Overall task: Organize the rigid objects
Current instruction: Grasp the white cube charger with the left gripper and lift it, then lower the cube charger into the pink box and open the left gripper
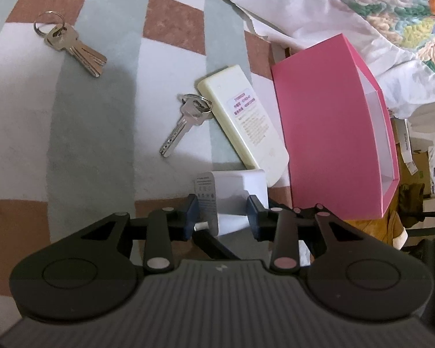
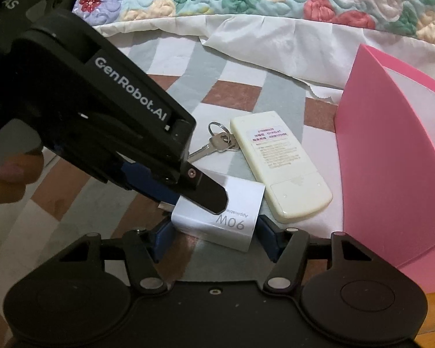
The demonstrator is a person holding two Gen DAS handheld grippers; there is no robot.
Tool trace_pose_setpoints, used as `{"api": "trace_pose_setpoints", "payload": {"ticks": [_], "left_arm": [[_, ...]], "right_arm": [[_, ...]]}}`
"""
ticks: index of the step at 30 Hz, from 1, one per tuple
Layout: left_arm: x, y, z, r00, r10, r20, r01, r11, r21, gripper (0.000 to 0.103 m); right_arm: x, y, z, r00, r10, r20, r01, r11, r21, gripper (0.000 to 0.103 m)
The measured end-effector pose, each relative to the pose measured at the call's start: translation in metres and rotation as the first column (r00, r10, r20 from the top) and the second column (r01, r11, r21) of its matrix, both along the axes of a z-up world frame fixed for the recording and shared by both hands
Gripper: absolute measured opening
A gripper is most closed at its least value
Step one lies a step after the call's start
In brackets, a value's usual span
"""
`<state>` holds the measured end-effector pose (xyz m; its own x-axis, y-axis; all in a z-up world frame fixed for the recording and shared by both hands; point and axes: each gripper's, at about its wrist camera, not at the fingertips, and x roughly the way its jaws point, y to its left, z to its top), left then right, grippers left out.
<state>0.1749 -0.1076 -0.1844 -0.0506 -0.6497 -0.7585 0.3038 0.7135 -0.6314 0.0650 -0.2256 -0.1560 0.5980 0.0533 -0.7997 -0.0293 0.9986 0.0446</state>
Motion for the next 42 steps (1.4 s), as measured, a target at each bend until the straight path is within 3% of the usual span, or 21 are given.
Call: {"api": "trace_pose_setpoints", "payload": {"ticks": [6,9,25,30,35,38,42], "left_arm": [[-0.023,-0.002,0.035,0.989,-0.062,0.131,0.056,0.997,0.048,0.034],[-0.029,0.0,0.051,0.986,-0.073,0.153,0.066,0.997,0.051,0.035],[-0.055,-0.004,0.141,0.973,-0.084,0.214,0.103,0.991,-0.08,0.033],[-0.059,-0.033,0.166,0.962,-0.11,0.249,0.132,0.989,-0.071,0.033],[-0.056,-0.08,0.181,0.96,-0.138,0.243,0.151,0.988,-0.036,0.034],[-0.055,-0.109,0.175,0.96,-0.169,0.222,0.177,0.984,-0.016,0.033],[-0.056,-0.14,0.16,0.963,-0.179,0.2,0.185,0.983,-0.013,0.034]], "right_arm": [[-0.011,0.008,0.02,1.0,0.028,0.011,-0.028,0.999,-0.025,0.066],[-0.017,0.012,0.036,0.999,0.037,0.017,-0.036,0.998,-0.046,0.066],[-0.059,-0.003,0.123,0.989,0.077,0.13,-0.057,0.988,-0.146,0.066],[-0.067,-0.019,0.142,0.989,0.035,0.145,-0.01,0.986,-0.169,0.066],[-0.059,-0.063,0.154,0.988,-0.051,0.148,0.068,0.991,-0.116,0.066],[-0.061,-0.092,0.149,0.987,-0.102,0.126,0.109,0.993,-0.049,0.066],[-0.059,-0.12,0.138,0.988,-0.131,0.086,0.134,0.99,-0.036,0.066]]}}
